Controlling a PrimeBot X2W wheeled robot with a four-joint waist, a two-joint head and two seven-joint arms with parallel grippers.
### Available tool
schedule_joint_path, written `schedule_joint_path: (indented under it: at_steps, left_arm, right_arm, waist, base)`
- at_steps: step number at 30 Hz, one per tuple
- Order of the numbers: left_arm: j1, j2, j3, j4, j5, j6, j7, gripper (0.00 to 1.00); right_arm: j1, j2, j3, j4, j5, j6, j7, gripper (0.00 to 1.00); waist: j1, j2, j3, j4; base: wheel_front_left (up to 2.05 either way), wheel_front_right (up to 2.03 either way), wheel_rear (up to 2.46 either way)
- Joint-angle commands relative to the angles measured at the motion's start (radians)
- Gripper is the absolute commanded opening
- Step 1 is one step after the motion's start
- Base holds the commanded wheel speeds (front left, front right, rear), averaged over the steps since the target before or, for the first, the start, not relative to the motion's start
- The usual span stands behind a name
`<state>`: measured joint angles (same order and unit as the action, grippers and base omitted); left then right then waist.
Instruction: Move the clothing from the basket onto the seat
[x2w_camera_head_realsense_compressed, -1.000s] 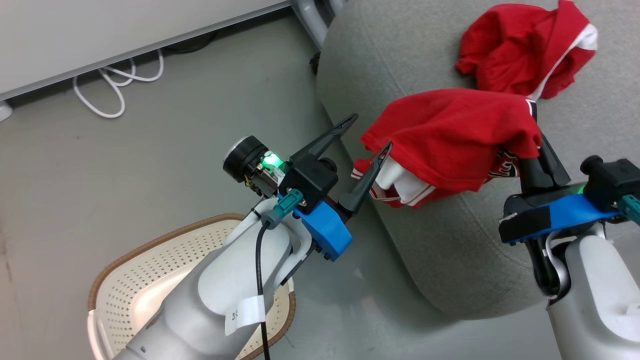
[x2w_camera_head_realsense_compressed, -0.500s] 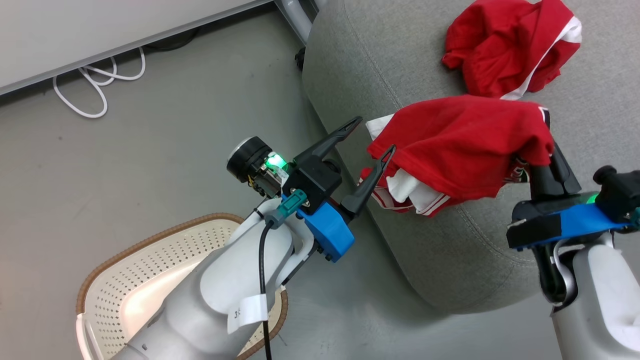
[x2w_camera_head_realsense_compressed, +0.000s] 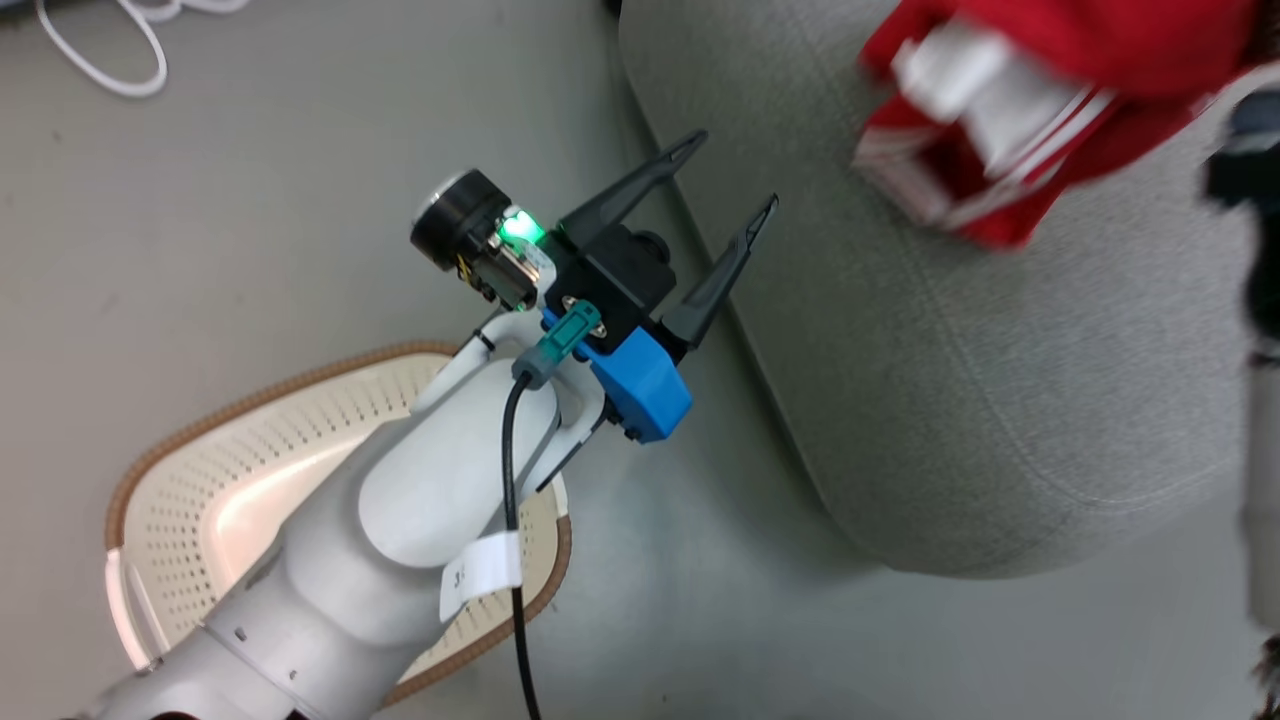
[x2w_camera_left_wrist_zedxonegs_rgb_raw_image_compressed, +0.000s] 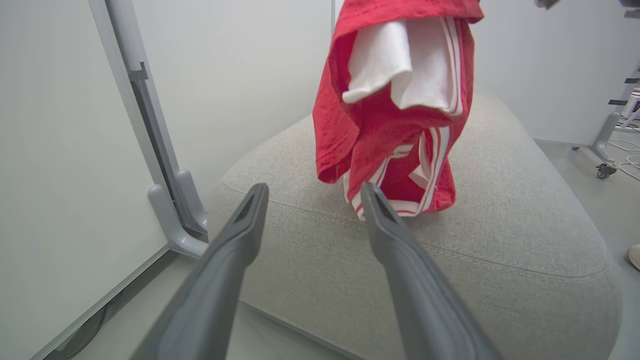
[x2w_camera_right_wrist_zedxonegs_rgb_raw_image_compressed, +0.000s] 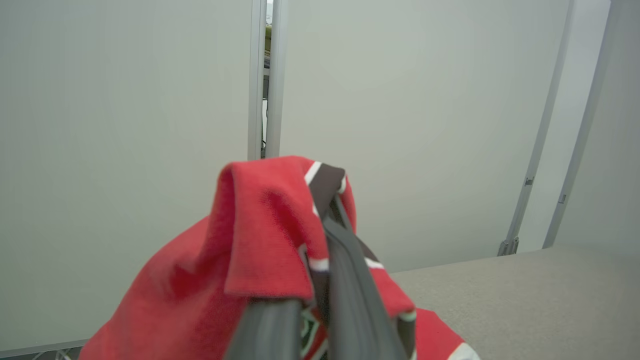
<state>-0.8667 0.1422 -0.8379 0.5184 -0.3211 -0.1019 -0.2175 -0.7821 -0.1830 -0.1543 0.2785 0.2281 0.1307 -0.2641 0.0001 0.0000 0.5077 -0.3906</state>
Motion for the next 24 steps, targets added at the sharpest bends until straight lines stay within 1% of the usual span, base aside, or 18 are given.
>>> schedule_joint_path:
  at_steps: [1, 4, 8, 9, 10, 11, 12, 15, 18, 20, 23, 24]
  left_arm:
    - [-0.027, 0.014, -0.001, -0.011, 0.01, 0.005, 0.009, 1.0]
    - [-0.054, 0.031, -0.005, -0.029, 0.024, 0.005, 0.026, 1.0]
    - [-0.088, 0.042, -0.013, -0.06, 0.043, 0.01, 0.048, 1.0]
    - [-0.088, 0.042, -0.013, -0.06, 0.043, 0.01, 0.048, 1.0]
    - [-0.104, 0.051, -0.017, -0.074, 0.051, 0.011, 0.059, 1.0]
    - [-0.111, 0.054, -0.018, -0.082, 0.053, 0.011, 0.064, 1.0]
    - [-0.111, 0.054, -0.018, -0.082, 0.053, 0.011, 0.064, 1.0]
    - [-0.126, 0.058, -0.025, -0.101, 0.06, 0.012, 0.076, 1.0]
    - [-0.132, 0.068, -0.028, -0.118, 0.065, 0.013, 0.082, 1.0]
    - [-0.134, 0.069, -0.03, -0.13, 0.066, 0.016, 0.085, 1.0]
    - [-0.129, 0.081, -0.029, -0.141, 0.062, 0.021, 0.09, 1.0]
    - [-0.127, 0.082, -0.03, -0.144, 0.058, 0.02, 0.09, 1.0]
  right_arm:
    - [-0.062, -0.021, -0.034, -0.004, -0.006, 0.0, 0.0, 0.0]
    - [-0.149, -0.063, -0.113, -0.004, -0.009, 0.0, 0.0, 0.0]
    - [-0.241, -0.152, -0.208, 0.019, -0.033, 0.0, 0.0, 0.0]
    - [-0.241, -0.152, -0.208, 0.019, -0.033, 0.0, 0.0, 0.0]
    - [-0.279, -0.204, -0.254, 0.045, -0.039, 0.0, 0.0, 0.0]
    - [-0.296, -0.23, -0.282, 0.057, -0.039, 0.0, -0.001, 0.0]
    - [-0.296, -0.23, -0.282, 0.057, -0.039, 0.0, -0.001, 0.0]
    - [-0.32, -0.289, -0.338, 0.107, -0.065, 0.0, 0.0, 0.0]
    - [-0.329, -0.303, -0.39, 0.133, -0.102, 0.0, 0.0, 0.0]
    - [-0.304, -0.302, -0.4, 0.147, -0.126, 0.0, 0.0, 0.0]
    - [-0.265, -0.256, -0.399, 0.175, -0.157, 0.0, 0.0, 0.0]
    - [-0.255, -0.233, -0.403, 0.19, -0.149, 0.0, 0.0, 0.0]
  waist:
    - [-0.0001, 0.0, 0.081, 0.019]
    - [-0.0001, 0.0, 0.137, 0.026]
    - [-0.0001, 0.0, 0.203, 0.035]
    - [-0.0001, 0.0, 0.203, 0.035]
    - [-0.0001, 0.0, 0.231, 0.036]
    - [-0.0001, 0.0, 0.243, 0.036]
    - [-0.0001, 0.0, 0.243, 0.036]
    - [-0.0001, 0.0, 0.272, 0.038]
    - [-0.0001, 0.0, 0.288, 0.039]
    - [-0.0001, 0.0, 0.297, 0.04]
    - [-0.0001, 0.0, 0.306, 0.04]
    - [-0.0001, 0.0, 0.308, 0.041]
  base:
    - [0.0, 0.0, 0.0]
    - [0.0, 0.0, 0.0]
    - [0.0, 0.0, 0.0]
    - [0.0, 0.0, 0.0]
    - [0.0, 0.0, 0.0]
    - [0.0, 0.0, 0.0]
    - [0.0, 0.0, 0.0]
    - [0.0, 0.0, 0.0]
    - [0.0, 0.0, 0.0]
    - [0.0, 0.0, 0.0]
    - [0.0, 0.0, 0.0]
    - [0.0, 0.0, 0.0]
